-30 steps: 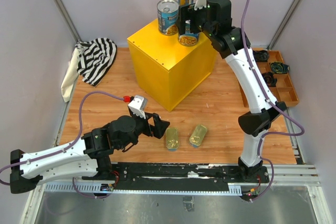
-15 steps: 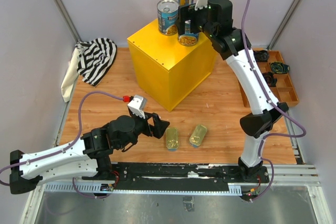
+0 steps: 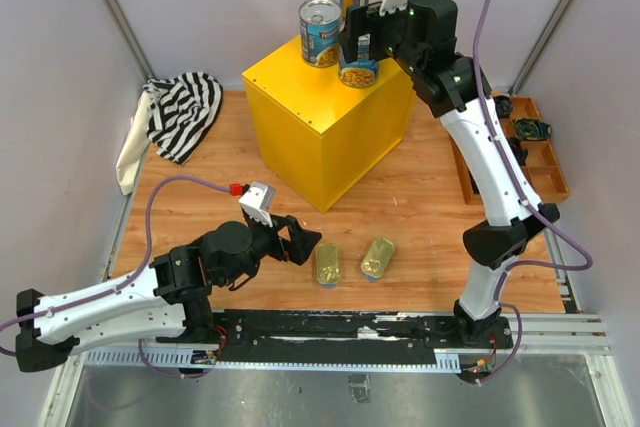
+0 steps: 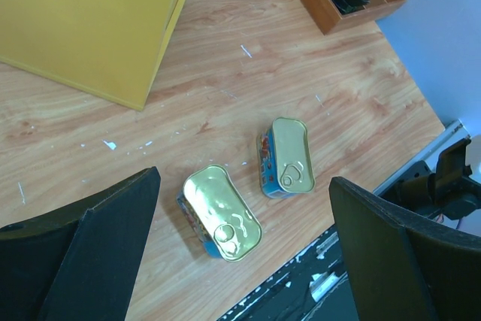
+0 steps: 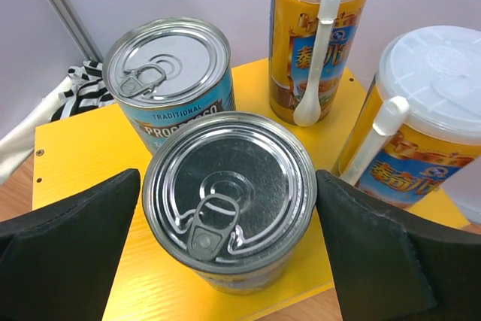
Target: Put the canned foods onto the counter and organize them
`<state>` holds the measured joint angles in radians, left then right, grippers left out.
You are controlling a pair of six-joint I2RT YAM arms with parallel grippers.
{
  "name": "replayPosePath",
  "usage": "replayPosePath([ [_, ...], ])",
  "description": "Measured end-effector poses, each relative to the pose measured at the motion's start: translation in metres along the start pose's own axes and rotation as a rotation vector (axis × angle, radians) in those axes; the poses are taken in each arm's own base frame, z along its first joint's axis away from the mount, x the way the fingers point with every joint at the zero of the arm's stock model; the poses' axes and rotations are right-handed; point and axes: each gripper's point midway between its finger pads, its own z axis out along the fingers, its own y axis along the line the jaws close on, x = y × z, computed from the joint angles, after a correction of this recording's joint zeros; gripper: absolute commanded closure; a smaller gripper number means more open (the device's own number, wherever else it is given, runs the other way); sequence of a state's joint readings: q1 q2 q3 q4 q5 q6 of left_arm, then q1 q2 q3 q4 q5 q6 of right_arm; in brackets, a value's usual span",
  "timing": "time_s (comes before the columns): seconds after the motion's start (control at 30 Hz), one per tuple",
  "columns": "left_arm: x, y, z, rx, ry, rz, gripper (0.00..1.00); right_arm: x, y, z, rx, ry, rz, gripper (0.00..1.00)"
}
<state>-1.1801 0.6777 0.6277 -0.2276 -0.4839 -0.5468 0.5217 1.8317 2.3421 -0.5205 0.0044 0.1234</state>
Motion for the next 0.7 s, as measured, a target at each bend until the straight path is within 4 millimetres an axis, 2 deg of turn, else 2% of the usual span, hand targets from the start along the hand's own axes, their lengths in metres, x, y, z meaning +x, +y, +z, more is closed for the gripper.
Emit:
replayPosePath([
  [0.2, 0.003, -0.001, -0.001, 0.007, 0.011, -0.02, 0.01, -0.009, 0.004, -0.021, 0.0, -0.018, -0.005, 0.02],
  [0.27, 0.006, -0.001, -0.001, 0.009, 0.019, -0.031, 0.01, -0.011, 0.003, -0.031, 0.006, -0.021, -0.01, 0.01],
  [0.43, 0.017, 0.001, -0.002, 0.017, 0.045, -0.059, 0.01, -0.014, 0.015, -0.063, -0.001, -0.04, -0.024, 0.01],
  [0.57, 0.026, 0.001, -0.003, 0.024, 0.069, -0.085, 0.01, -0.006, 0.033, -0.096, -0.017, -0.044, -0.034, 0.01],
  [0.7, 0.039, 0.003, -0.003, 0.029, 0.104, -0.099, 0.01, 0.014, 0.052, -0.135, -0.03, -0.038, -0.042, 0.01],
])
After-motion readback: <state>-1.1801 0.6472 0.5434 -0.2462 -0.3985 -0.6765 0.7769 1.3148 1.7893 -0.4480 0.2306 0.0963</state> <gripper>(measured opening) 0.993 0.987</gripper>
